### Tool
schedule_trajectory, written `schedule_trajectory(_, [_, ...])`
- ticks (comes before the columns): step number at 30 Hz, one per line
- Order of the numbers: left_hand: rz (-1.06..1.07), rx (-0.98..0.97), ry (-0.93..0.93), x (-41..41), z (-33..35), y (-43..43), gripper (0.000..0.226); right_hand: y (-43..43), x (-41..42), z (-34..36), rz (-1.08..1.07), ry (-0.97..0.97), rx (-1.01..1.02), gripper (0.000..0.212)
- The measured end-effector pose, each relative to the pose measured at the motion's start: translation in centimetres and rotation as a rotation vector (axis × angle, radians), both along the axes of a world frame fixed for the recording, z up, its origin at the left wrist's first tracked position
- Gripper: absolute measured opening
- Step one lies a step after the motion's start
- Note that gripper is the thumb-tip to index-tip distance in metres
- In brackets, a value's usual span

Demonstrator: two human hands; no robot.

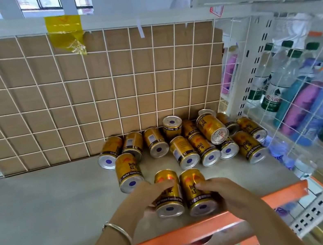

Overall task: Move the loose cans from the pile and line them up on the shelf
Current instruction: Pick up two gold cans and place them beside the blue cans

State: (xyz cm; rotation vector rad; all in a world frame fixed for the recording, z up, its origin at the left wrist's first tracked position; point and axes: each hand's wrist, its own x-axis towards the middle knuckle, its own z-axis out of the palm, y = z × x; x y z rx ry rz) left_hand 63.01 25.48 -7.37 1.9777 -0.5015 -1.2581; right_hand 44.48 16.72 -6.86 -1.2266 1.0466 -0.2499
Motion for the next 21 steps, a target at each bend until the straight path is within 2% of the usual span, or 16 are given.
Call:
schedule_trajectory(6, [0.072, -0.219, 0.3, -1.3, -0.1, 1.5, 0.049, 0.3, -0.5, -0.1, -0.098, -0.183, 0.073, 0.061])
schedule_trajectory(10, [0.025, -0.337, 0.293, -1.3, 0.4, 2.8, 0.09, 0.7, -0.8, -0.4, -0.046, -0.302, 0.13, 0.055])
schedule_trajectory(12, [0.021, -0.395, 0.28, -0.9, 1.1, 3.7, 0.097, 1.2, -0.7, -0.3, -0.007, -0.376, 0.17, 0.062])
schedule_trajectory(14, [0.041, -0.456, 0.282, -0.5, 1.8, 5.1, 0.081, 1.7, -0.3, 0.0, 0.051, -0.436, 0.167, 0.069])
schedule_trajectory(17, [0.127, -0.547, 0.272, 0.3, 2.8, 7.5, 0.047, 2.6, 1.4, 1.1, 0.162, -0.504, 0.146, 0.063])
schedule_trajectory(19, [0.202, -0.572, 0.258, 1.2, 3.0, 9.5, 0.043, 3.4, 3.2, 1.8, 0.234, -0.531, 0.128, 0.071])
schedule_trajectory(21, [0.284, -0.576, 0.254, 2.3, 2.8, 11.8, 0.051, 4.9, 5.3, 2.4, 0.307, -0.54, 0.115, 0.081])
